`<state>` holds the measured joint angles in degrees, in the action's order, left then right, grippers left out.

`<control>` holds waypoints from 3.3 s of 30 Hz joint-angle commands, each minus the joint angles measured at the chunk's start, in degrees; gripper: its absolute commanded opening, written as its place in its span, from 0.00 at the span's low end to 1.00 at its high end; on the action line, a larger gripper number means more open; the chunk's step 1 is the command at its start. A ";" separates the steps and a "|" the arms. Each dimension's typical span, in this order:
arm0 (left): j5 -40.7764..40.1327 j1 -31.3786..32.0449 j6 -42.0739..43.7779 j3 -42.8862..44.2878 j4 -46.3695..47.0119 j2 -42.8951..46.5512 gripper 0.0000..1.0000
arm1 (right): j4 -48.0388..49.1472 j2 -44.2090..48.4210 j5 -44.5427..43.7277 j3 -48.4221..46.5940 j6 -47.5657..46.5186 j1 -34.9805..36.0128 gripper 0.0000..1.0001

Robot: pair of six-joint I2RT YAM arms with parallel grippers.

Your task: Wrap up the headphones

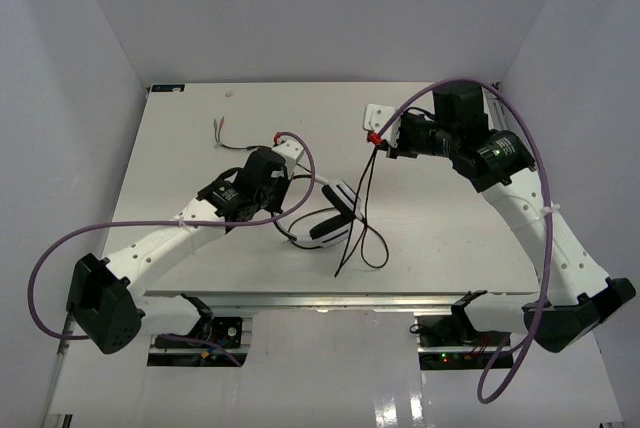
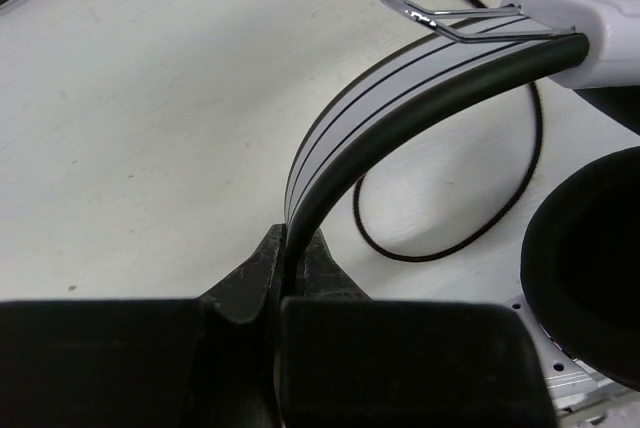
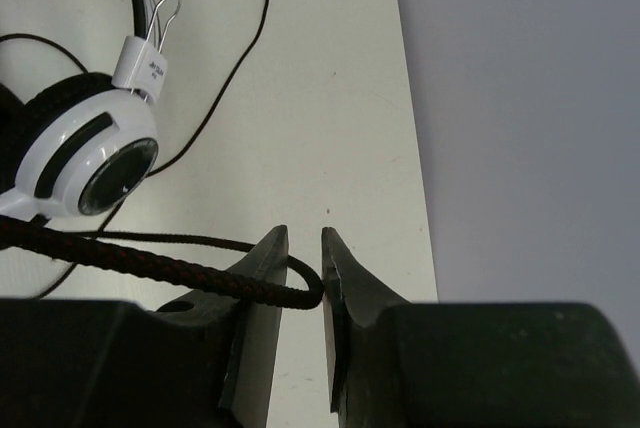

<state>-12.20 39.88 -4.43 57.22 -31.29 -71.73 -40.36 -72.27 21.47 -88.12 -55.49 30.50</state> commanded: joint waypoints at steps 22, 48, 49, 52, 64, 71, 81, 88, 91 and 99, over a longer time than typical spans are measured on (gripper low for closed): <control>29.41 0.20 -7.42 0.28 16.26 12.07 0.00 | 15.43 -1.22 0.75 3.90 12.07 -11.62 0.25; 17.87 0.20 -18.94 26.38 5.46 5.79 0.00 | 48.37 -1.95 50.71 25.14 49.66 -23.84 0.27; 17.46 0.20 -18.94 27.79 4.39 4.89 0.00 | 53.40 -2.32 51.37 26.10 53.53 -23.63 0.28; 16.40 0.20 -19.02 32.06 0.87 2.29 0.00 | 60.07 -3.97 52.18 26.74 59.95 -22.67 0.30; 9.99 0.20 -19.85 43.52 -13.23 -2.80 0.00 | 98.98 -9.89 34.57 41.10 82.36 -11.40 0.93; 10.08 0.20 -22.26 46.91 -17.56 -4.90 0.00 | 120.07 -17.85 20.61 45.70 89.47 -4.76 0.90; 11.81 0.20 -24.64 50.13 -19.60 -7.41 0.00 | 117.07 -29.88 14.07 34.47 91.33 -1.14 0.90; 12.97 0.16 -26.57 50.45 -19.69 -8.25 0.00 | 118.16 -35.58 14.03 30.53 92.68 2.46 0.92; 14.49 0.18 -27.67 50.89 -19.69 -8.34 0.00 | 118.87 -38.07 14.19 29.82 92.41 2.44 0.96; 15.56 0.20 -29.48 53.79 -20.11 -9.26 0.00 | 123.82 -41.41 17.31 29.39 92.11 3.60 0.83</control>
<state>0.85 39.88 -30.60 106.54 -54.82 -82.25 73.85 -113.05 37.68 -56.68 37.23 33.30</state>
